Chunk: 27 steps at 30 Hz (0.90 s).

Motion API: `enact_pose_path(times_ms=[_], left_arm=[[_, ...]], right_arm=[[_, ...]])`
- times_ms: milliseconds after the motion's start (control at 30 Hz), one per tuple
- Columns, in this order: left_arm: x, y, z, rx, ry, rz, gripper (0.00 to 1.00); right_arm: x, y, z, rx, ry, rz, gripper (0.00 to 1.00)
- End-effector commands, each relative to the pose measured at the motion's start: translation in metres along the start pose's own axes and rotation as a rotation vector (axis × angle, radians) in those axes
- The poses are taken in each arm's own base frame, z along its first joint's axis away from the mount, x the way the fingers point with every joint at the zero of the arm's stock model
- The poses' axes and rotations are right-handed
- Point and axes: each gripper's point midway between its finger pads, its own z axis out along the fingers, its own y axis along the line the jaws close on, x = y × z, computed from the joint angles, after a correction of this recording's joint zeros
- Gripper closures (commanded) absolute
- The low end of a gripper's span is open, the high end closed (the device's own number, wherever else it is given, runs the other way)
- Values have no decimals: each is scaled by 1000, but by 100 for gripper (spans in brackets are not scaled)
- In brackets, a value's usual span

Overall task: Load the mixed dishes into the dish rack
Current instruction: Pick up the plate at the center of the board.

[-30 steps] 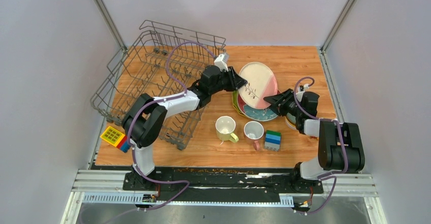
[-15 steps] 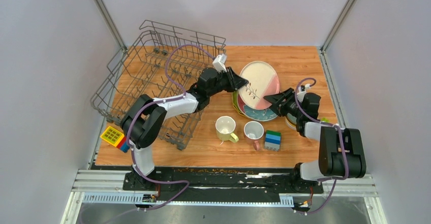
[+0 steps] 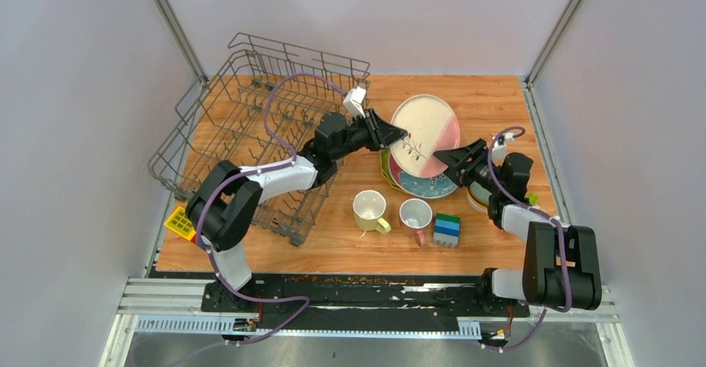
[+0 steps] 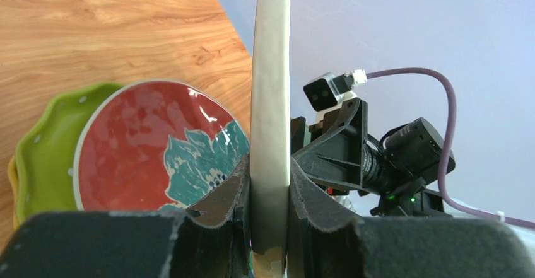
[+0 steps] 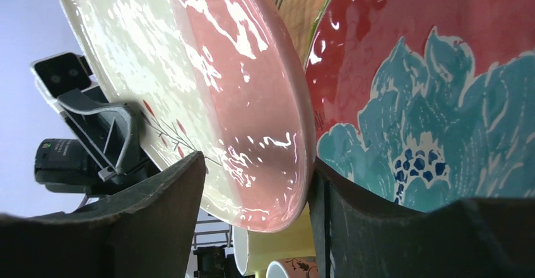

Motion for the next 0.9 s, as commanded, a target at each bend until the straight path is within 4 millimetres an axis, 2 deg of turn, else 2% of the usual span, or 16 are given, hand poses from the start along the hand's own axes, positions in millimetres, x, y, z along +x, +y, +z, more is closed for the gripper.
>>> enact_pose_path(times_ms=[0,267,467,600,667,867], left_arm=[[-5,-72,-16,259,28,-41,100],[-10,-91,-33,329,19,-48,100],[-13,-101,-44,363,8,-66,100],[-16,-110,-49,412,-3,-78,100],[-17,-113,-50,430,-7,-75,100],[-20,-121,-55,479,-28,-81,83]], right_arm=[[-3,47,-9,-187,-6,-126,42],[2,66,-23,-300,-7,-186,64],[10,88,-37,-410,4,-260,81],[14,98,-42,-449,14,-292,99],[15,100,-43,-452,26,-304,100],[15,98,-42,-446,32,-287,100]])
